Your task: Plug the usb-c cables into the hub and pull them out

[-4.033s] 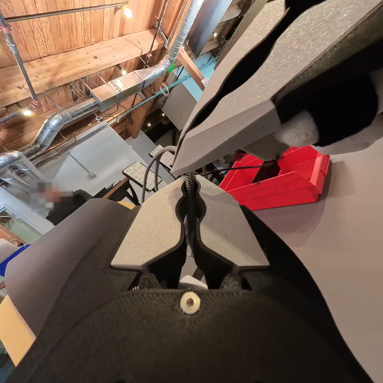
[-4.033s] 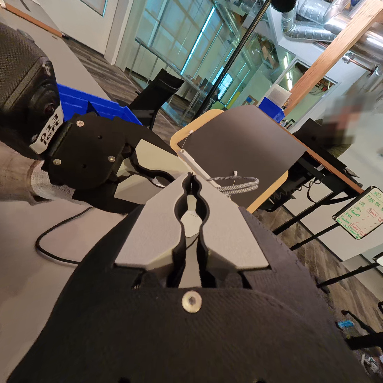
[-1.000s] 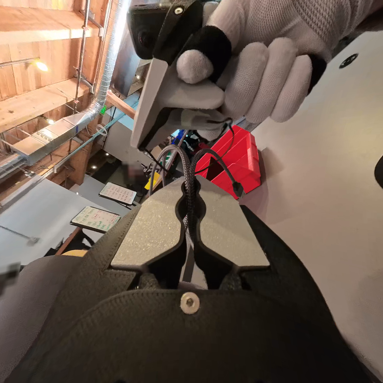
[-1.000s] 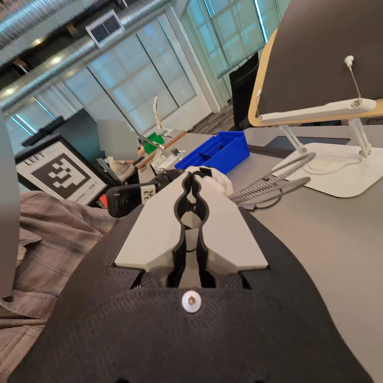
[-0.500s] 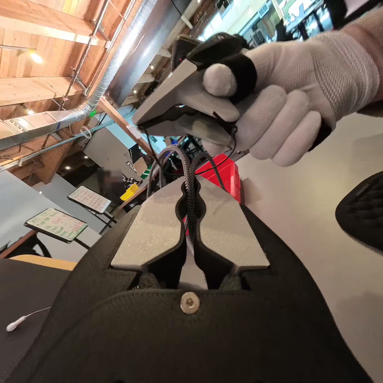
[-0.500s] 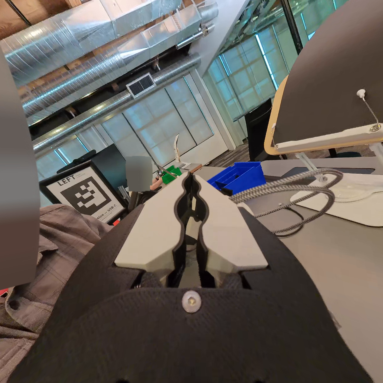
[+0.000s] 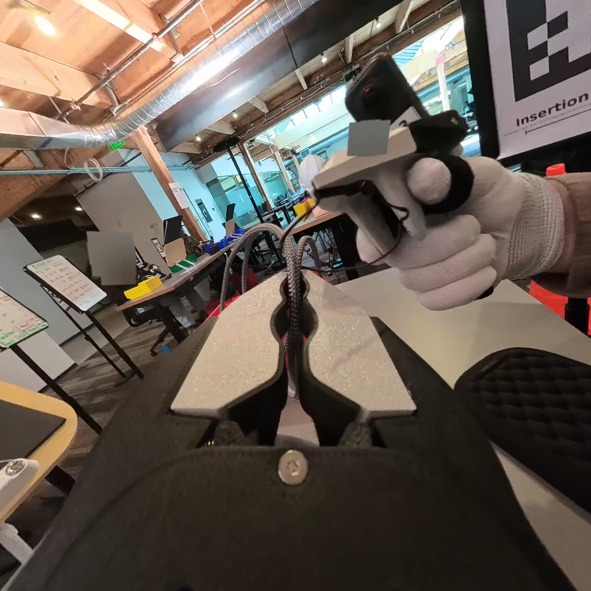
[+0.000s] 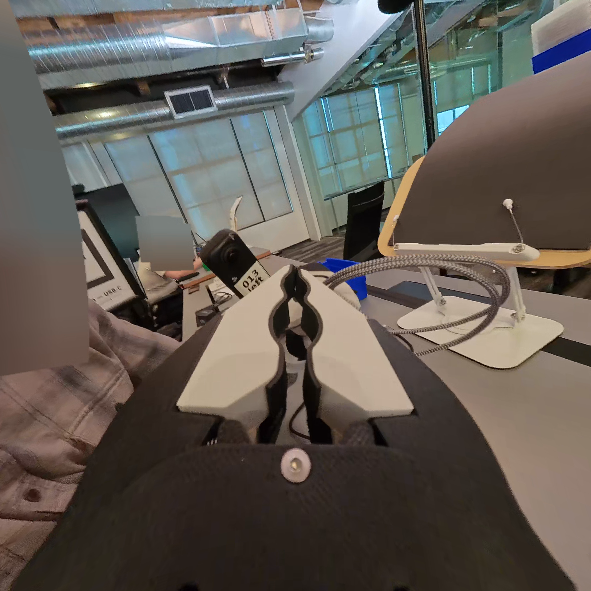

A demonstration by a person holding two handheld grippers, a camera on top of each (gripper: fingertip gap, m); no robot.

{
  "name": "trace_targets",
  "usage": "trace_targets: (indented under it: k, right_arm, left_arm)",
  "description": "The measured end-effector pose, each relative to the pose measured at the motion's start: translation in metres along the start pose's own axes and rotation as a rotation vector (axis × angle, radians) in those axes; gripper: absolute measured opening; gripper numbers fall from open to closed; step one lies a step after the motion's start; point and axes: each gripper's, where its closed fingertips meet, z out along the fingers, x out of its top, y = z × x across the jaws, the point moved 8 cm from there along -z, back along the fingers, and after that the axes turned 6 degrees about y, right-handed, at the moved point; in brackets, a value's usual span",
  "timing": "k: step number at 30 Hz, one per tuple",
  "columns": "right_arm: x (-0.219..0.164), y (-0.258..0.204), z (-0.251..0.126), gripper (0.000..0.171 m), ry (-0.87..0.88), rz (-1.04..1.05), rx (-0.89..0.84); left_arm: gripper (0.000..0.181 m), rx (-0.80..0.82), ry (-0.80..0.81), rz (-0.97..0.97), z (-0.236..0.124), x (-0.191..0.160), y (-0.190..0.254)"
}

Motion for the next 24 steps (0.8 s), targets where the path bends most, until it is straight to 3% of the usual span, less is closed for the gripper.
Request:
trace_targets:
  k: [11,15,17,21,24]
  right_arm:
    - [-0.02,0.0,0.006,0.0,-0.183,-0.192,-0.079]
    - [-0.022,0.003,0.007,0.0,-0.179,-0.191,-0.1]
    - [-0.022,0.002,0.008,0.0,-0.178,-0.215,-0.125]
    - [-0.02,-0.004,0.01,0.03,-0.172,-0.26,-0.163]
    - [-0.013,-0.008,0.007,0.033,-0.126,-0.302,-0.214]
  left_arm:
    - [0.002,0.028,0.027,-0.094,-0.001,0.007,-0.005]
    - [0.002,0.064,0.008,-0.052,-0.001,0.002,-0.006]
    - [0.002,0.098,-0.03,0.069,-0.001,0.001,-0.006]
    - [0.002,0.152,-0.074,0.243,-0.001,0.005,-0.005]
    - [0.002,0.179,-0.09,0.331,0.0,0.007,-0.005]
